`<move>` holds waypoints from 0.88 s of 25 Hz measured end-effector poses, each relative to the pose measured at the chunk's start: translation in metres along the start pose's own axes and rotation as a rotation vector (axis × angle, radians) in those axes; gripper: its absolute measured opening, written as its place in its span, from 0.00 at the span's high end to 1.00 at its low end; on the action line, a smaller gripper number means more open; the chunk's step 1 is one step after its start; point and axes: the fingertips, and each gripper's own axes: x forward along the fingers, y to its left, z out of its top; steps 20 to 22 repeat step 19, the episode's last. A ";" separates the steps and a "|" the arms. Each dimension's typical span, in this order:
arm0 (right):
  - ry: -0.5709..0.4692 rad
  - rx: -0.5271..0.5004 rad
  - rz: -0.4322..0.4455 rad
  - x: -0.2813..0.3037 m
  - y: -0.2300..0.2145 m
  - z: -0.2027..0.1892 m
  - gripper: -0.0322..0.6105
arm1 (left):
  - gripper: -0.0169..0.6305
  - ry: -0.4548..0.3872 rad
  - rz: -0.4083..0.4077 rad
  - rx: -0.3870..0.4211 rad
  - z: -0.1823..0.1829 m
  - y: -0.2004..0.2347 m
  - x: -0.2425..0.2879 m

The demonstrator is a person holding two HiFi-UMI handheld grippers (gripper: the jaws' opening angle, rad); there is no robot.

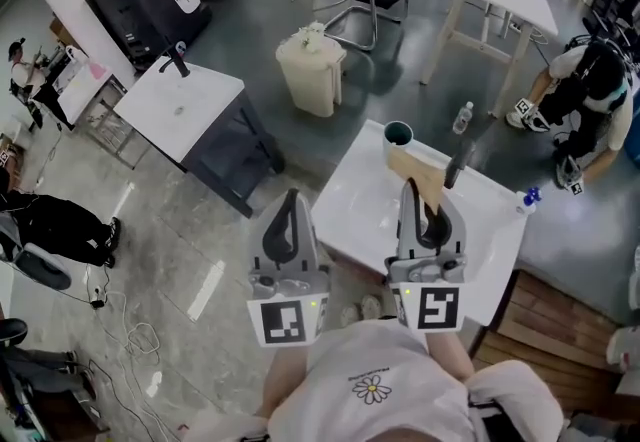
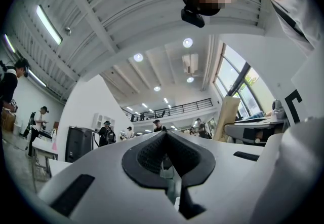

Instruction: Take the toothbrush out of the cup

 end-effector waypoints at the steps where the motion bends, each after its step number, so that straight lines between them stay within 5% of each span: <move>1: 0.004 -0.007 0.002 0.000 0.000 -0.002 0.90 | 0.95 0.001 -0.001 0.001 -0.001 0.000 0.000; 22: 0.031 -0.010 0.003 -0.001 -0.004 -0.007 0.90 | 0.95 -0.010 0.009 -0.003 0.001 0.003 0.002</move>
